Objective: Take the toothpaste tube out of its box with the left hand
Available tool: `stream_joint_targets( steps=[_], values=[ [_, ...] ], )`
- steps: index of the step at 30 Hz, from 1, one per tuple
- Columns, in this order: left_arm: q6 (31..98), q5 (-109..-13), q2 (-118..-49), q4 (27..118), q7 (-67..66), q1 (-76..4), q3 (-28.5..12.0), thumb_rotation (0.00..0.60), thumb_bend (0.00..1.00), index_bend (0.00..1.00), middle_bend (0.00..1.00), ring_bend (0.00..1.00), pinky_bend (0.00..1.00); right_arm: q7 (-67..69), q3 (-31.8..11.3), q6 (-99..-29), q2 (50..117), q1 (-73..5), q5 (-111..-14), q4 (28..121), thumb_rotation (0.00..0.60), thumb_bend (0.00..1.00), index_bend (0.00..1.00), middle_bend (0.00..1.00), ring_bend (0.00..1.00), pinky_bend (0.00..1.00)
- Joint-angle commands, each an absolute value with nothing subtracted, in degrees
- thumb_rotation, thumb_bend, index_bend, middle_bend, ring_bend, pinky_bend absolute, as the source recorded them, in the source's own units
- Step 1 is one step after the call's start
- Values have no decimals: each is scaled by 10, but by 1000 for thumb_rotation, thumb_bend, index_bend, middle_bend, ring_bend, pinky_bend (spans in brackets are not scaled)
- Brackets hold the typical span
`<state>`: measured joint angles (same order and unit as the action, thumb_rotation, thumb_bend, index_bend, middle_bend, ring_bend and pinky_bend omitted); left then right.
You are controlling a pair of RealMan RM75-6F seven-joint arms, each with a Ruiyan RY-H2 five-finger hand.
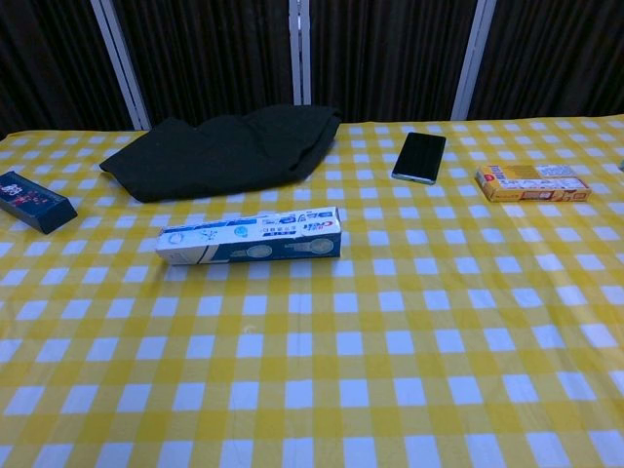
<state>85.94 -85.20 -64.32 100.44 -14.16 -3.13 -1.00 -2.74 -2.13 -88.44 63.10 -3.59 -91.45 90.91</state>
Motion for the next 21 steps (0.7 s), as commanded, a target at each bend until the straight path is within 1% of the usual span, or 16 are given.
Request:
stream_joint_targets(
  steps=[1,21],
  values=[
    [859,-851,-644,1004,-143,-31,-10,600,0,0,0,0,0,-27,-21,-884,631,-36,-914,909,600,13,0,0,0,0],
    [852,-848,-648,1006,-156,-36,-12,600,0,0,0,0,0,-17,-25,-878,626,-36,-904,911,600,13,0,0,0,0]
  ],
)
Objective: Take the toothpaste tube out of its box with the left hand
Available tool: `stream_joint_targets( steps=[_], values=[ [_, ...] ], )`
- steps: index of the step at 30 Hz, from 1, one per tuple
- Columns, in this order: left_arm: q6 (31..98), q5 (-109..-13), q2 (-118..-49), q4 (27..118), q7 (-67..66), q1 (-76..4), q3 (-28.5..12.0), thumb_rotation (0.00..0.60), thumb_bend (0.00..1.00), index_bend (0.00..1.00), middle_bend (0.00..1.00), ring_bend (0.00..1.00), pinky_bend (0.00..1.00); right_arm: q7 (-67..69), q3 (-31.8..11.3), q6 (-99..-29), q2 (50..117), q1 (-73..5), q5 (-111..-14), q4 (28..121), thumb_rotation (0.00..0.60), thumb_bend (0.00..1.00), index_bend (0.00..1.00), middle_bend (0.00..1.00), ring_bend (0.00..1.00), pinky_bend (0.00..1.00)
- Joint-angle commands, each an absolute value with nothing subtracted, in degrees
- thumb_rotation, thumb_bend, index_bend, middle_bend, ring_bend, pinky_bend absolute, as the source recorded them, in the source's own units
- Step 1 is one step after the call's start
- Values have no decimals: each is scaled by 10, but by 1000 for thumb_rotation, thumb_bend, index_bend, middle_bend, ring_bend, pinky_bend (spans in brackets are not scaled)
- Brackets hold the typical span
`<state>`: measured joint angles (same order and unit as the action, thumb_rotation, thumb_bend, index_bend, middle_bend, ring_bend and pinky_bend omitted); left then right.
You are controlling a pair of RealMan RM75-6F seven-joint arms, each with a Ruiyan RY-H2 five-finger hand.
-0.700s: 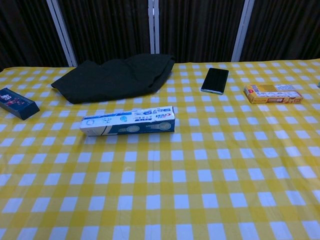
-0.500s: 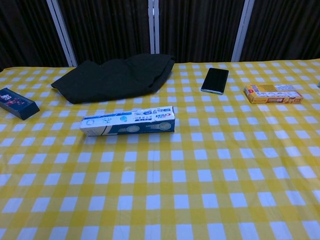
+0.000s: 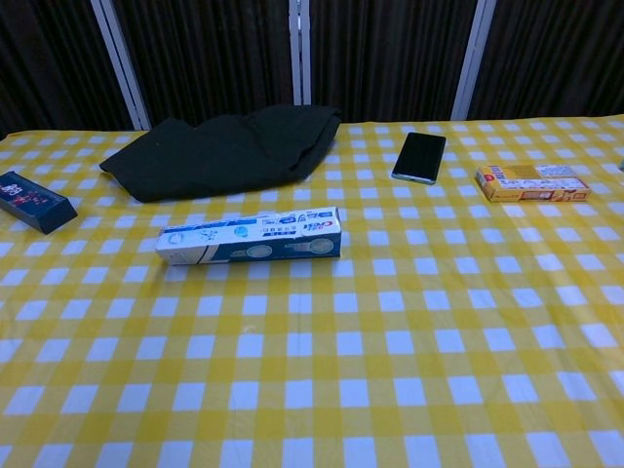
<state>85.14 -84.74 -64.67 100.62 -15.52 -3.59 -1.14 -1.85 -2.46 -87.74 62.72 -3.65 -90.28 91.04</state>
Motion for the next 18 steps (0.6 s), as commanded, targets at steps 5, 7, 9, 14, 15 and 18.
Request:
stream_joint_targets(
  steps=[5,7,9,14,15,18],
  values=[
    [855,-850,-654,1006,-155,-40,-18,600,0,0,0,0,0,-13,-24,-878,625,-36,-904,910,600,13,0,0,0,0],
    [852,-851,-657,1007,-159,-46,-23,600,0,0,0,0,0,-10,-24,-877,624,-36,-903,911,600,13,0,0,0,0],
    [843,-849,-655,1013,-168,-55,-29,600,1,0,0,0,14,-8,-24,-877,623,-36,-903,912,600,13,0,0,0,0],
    [801,-832,-648,1040,-201,-99,-61,600,6,26,0,0,90,-3,-23,-877,622,-36,-906,913,600,13,0,0,0,0],
    [791,-826,-647,1046,-210,-108,-67,600,7,33,0,0,97,-2,-23,-876,622,-36,-905,913,600,13,0,0,0,0],
    [749,-795,-650,1065,-242,-144,-90,600,7,69,0,15,116,3,-23,-874,620,-37,-904,913,600,13,0,0,0,0]
  ],
)
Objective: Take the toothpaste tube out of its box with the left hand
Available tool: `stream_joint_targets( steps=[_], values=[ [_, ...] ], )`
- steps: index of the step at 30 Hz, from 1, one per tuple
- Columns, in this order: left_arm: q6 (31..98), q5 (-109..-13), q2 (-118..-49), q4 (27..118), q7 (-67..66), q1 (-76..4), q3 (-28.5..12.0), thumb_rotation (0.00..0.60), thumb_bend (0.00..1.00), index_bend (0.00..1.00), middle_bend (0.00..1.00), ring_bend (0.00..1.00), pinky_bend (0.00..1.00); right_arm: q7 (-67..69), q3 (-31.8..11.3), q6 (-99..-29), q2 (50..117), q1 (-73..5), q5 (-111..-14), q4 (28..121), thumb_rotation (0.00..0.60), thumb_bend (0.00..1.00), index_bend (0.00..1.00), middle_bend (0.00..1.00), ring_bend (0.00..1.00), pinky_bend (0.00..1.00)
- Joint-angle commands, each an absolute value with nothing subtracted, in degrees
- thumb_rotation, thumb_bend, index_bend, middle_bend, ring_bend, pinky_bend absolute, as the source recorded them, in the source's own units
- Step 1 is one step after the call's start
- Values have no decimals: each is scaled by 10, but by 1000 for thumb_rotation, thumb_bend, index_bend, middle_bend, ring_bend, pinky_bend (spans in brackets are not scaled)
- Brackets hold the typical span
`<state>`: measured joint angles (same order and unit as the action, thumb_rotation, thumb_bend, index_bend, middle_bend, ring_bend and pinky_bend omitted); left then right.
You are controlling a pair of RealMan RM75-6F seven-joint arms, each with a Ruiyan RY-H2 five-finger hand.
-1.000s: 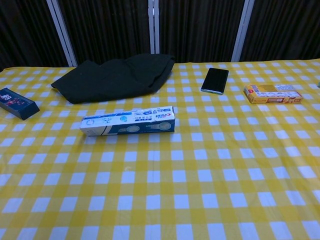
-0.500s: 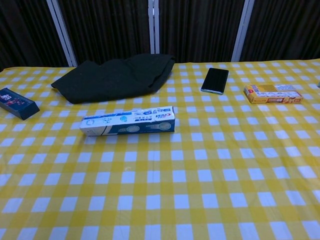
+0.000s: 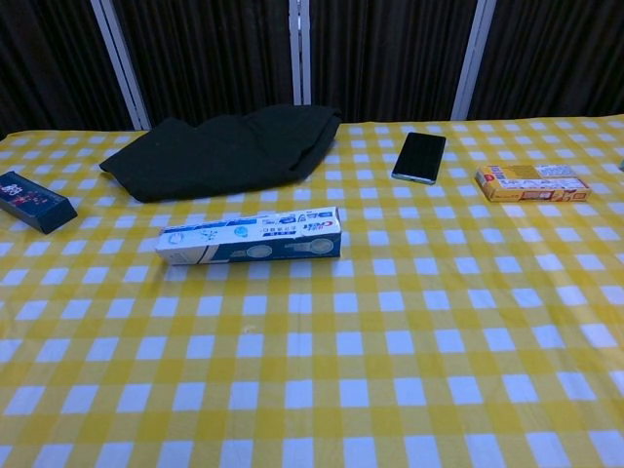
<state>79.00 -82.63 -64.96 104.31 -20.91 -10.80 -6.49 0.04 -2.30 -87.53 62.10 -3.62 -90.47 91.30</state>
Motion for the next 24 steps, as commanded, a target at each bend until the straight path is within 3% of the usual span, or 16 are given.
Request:
stream_joint_targets(
  steps=[1,6,10,13,24],
  values=[
    [736,-784,-651,1071,-250,-155,-96,600,8,78,0,21,123,5,-23,-874,619,-37,-903,913,600,13,0,0,0,0],
    [672,-710,-671,1087,-307,-217,-131,600,17,102,0,37,132,20,-25,-875,615,-37,-902,914,600,13,0,0,0,0],
    [641,-645,-703,1094,-367,-267,-155,600,122,128,0,54,132,36,-28,-876,611,-37,-899,914,600,13,0,0,0,0],
    [626,-594,-733,1093,-405,-303,-167,600,123,124,0,55,132,49,-29,-874,607,-37,-895,913,600,13,0,0,0,0],
    [656,-400,-892,1035,-578,-446,-190,600,123,156,17,71,137,103,-37,-866,593,-38,-879,907,600,13,0,0,0,0]
  ],
)
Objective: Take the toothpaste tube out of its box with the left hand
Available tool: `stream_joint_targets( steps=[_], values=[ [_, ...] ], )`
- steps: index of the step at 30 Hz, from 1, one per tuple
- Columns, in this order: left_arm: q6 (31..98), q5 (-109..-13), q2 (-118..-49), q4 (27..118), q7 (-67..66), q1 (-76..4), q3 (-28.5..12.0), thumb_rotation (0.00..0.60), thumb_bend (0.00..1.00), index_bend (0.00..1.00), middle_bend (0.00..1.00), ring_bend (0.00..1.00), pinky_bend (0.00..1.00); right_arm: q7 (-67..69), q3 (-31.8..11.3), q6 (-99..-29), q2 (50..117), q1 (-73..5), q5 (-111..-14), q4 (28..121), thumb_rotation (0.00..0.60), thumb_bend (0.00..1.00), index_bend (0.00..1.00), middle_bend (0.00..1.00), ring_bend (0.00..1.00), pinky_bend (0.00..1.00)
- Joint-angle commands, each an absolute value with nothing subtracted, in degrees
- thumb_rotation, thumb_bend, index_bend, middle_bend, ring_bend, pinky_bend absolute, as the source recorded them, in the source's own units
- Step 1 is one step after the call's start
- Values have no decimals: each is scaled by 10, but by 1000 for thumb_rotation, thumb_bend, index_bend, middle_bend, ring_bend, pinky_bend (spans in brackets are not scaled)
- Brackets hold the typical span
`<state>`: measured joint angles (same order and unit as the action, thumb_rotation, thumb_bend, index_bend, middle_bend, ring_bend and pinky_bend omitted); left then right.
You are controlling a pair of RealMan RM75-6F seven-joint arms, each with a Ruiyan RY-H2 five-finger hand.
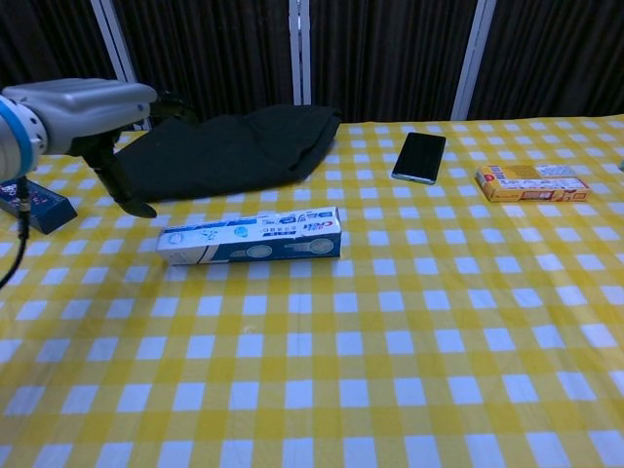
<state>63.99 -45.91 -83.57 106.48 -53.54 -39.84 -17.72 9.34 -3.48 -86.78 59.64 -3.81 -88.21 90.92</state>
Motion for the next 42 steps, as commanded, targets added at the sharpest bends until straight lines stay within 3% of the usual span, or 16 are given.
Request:
stream_joint_targets(
  steps=[1,11,28,30,37,42],
  values=[
    [661,-387,-905,1027,-586,-456,-192,600,122,159,20,73,138,107,-37,-866,592,-38,-878,907,600,13,0,0,0,0],
    [693,-290,-1029,910,-648,-549,-209,600,123,200,45,93,160,149,-42,-854,584,-41,-864,898,600,13,0,0,0,0],
    [673,-264,-1139,725,-657,-620,-211,600,136,279,114,148,209,191,-48,-839,577,-43,-847,886,600,13,0,0,0,0],
    [669,-264,-1146,711,-654,-623,-211,600,162,308,140,172,236,190,-48,-839,577,-43,-849,885,600,13,0,0,0,0],
    [668,-296,-1163,688,-620,-625,-208,600,464,467,273,291,382,189,-48,-841,577,-42,-851,887,600,13,0,0,0,0],
    [676,-315,-1160,699,-599,-618,-210,600,487,482,285,301,391,186,-48,-845,577,-41,-853,890,600,13,0,0,0,0]
  ],
)
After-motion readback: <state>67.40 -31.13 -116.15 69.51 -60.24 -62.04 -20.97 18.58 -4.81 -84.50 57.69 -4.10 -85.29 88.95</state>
